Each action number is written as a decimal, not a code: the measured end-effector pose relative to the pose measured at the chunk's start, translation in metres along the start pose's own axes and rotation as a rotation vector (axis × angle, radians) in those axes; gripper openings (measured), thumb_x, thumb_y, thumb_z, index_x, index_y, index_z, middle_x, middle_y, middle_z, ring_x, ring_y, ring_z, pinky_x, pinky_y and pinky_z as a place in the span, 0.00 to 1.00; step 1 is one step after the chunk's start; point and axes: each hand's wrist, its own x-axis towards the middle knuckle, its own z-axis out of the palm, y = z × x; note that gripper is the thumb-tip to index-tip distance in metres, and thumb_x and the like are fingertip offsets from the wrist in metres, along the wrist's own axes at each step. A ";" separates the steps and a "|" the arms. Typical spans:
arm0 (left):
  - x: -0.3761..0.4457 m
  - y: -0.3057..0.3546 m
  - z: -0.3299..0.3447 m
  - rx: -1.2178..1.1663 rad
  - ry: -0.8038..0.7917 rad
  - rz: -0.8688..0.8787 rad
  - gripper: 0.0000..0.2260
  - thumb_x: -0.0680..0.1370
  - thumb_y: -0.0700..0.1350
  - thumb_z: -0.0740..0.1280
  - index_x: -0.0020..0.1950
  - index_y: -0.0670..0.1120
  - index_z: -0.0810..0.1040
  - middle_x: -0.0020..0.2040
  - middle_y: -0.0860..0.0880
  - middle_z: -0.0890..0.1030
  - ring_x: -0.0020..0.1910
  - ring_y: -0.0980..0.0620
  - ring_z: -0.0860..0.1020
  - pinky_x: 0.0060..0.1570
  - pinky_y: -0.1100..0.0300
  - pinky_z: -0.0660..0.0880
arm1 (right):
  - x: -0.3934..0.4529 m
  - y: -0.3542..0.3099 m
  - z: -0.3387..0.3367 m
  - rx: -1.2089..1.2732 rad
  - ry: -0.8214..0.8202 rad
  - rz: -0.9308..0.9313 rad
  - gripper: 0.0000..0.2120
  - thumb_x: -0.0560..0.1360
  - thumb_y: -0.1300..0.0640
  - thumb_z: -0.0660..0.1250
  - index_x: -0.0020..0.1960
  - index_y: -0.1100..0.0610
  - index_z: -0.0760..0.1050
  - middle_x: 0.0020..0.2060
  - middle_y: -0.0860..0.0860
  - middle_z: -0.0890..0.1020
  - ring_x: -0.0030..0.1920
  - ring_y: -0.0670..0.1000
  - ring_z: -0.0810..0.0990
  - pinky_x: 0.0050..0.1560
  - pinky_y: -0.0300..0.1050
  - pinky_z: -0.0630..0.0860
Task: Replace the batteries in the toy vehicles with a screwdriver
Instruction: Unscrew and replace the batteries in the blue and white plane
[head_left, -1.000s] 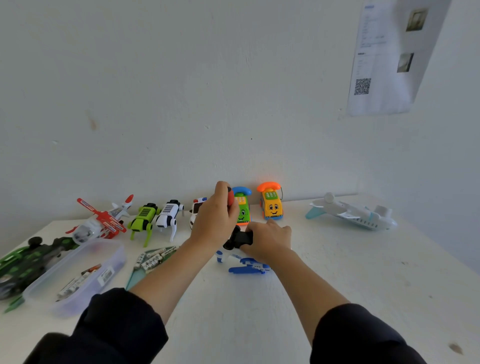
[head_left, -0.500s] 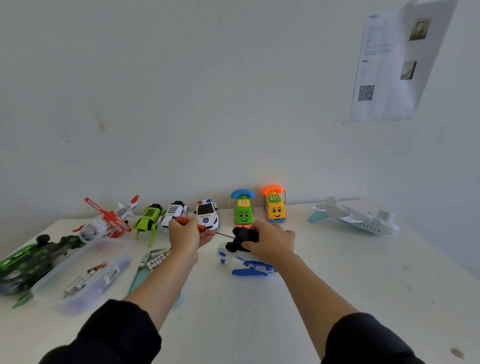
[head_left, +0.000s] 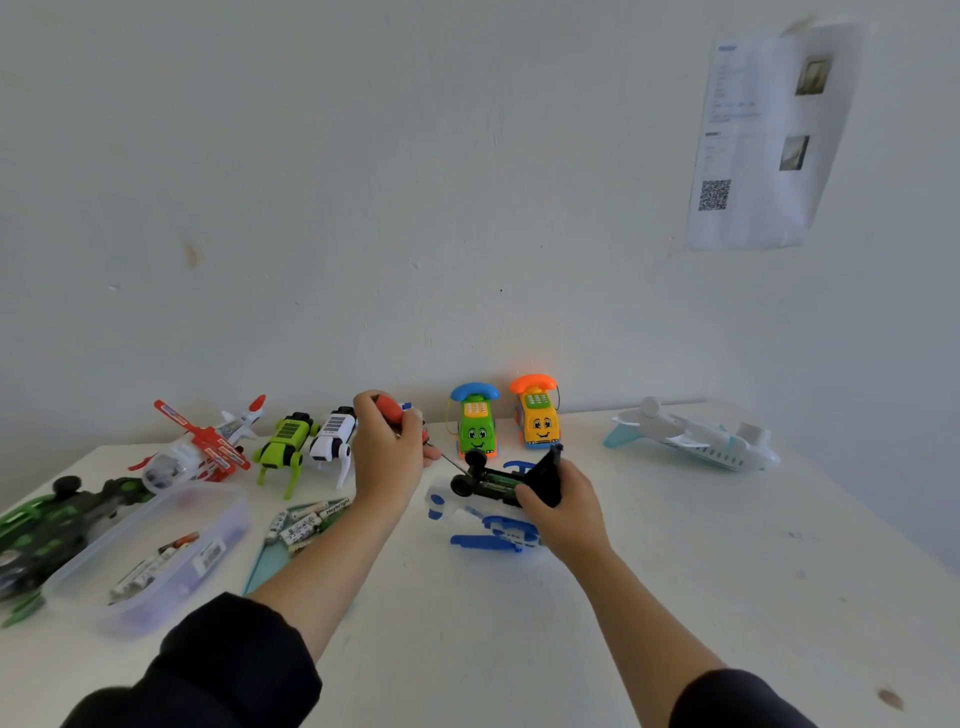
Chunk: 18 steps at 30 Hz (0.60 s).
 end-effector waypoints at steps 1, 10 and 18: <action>-0.001 0.000 0.002 0.022 -0.004 0.033 0.05 0.80 0.37 0.59 0.48 0.43 0.63 0.40 0.38 0.76 0.28 0.42 0.79 0.25 0.62 0.76 | -0.001 0.002 0.000 0.020 0.011 0.006 0.07 0.72 0.56 0.69 0.47 0.57 0.74 0.43 0.54 0.77 0.47 0.54 0.76 0.47 0.50 0.77; -0.002 0.003 0.012 0.125 -0.074 0.297 0.07 0.79 0.35 0.60 0.47 0.44 0.63 0.36 0.41 0.72 0.28 0.49 0.80 0.29 0.54 0.76 | 0.000 0.001 0.002 -0.086 -0.026 -0.028 0.15 0.74 0.55 0.69 0.58 0.58 0.72 0.54 0.49 0.71 0.60 0.48 0.67 0.58 0.37 0.65; -0.010 0.002 0.014 0.425 -0.124 0.527 0.06 0.76 0.36 0.63 0.48 0.43 0.67 0.29 0.55 0.65 0.25 0.58 0.68 0.24 0.62 0.61 | 0.004 -0.001 0.018 -0.143 -0.045 -0.031 0.12 0.73 0.52 0.70 0.51 0.52 0.70 0.59 0.53 0.73 0.65 0.52 0.67 0.63 0.50 0.70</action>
